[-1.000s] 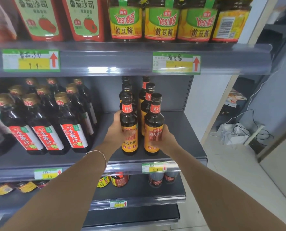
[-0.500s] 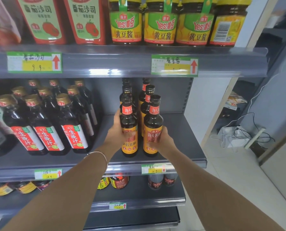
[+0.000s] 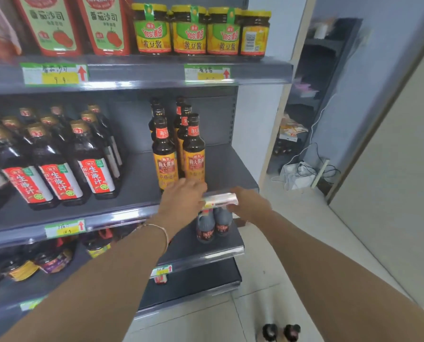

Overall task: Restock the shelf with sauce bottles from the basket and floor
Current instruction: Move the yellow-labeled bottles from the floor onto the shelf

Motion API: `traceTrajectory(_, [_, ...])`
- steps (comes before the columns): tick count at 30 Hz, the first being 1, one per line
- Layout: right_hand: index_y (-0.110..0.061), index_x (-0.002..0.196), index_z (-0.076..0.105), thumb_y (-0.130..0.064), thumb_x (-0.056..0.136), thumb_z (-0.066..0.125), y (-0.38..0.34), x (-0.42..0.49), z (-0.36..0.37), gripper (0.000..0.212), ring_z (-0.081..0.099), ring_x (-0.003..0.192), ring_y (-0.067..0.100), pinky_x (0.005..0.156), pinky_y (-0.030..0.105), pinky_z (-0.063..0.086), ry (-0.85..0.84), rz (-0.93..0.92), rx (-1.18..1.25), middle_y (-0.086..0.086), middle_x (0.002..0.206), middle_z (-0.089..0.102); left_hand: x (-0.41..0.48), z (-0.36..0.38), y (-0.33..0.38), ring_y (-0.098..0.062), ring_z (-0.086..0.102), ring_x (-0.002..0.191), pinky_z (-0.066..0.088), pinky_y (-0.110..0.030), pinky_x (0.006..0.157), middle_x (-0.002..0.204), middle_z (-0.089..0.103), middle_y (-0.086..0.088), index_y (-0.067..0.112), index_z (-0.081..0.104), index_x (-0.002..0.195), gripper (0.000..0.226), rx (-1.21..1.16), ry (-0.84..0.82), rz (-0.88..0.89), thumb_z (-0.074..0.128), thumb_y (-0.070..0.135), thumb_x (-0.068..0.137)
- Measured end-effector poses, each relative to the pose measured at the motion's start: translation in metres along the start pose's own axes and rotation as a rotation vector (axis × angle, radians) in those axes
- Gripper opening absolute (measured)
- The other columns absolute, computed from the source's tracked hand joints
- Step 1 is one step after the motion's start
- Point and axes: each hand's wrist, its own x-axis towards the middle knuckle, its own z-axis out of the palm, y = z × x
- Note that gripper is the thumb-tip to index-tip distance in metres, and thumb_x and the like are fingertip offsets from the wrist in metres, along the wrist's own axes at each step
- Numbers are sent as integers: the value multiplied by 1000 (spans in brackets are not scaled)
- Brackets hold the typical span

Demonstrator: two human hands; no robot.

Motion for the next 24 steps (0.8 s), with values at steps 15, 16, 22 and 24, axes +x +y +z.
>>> traceTrajectory(15, [-27,140,36,-39,95,46,246,-244,50,48,54,117,25,84,32,44,-58,519,-5,3,132,54,-81,87,242,-27,51,114,46,-41,87,124,54,-5,21,42,128,35,-188,-332,398,46,27,93])
traceTrajectory(16, [-27,140,36,-39,95,46,264,-256,53,48,55,116,25,83,32,44,-63,549,2,4,131,54,-84,95,264,-27,52,112,46,-40,85,122,55,-4,22,42,128,35,-182,-344,431,46,27,94])
traceTrajectory(22, [-26,139,37,-36,95,46,361,-304,68,46,55,115,25,79,30,40,-86,653,72,3,127,56,-95,131,381,-25,54,106,45,-37,80,119,56,-4,21,41,129,35,-191,-391,522,45,27,95])
traceTrajectory(24, [-27,139,38,-36,95,46,386,-311,69,46,54,117,24,80,30,41,-89,662,89,2,129,56,-96,140,406,-25,54,107,47,-38,81,118,57,-3,21,42,130,36,-207,-407,522,45,27,95])
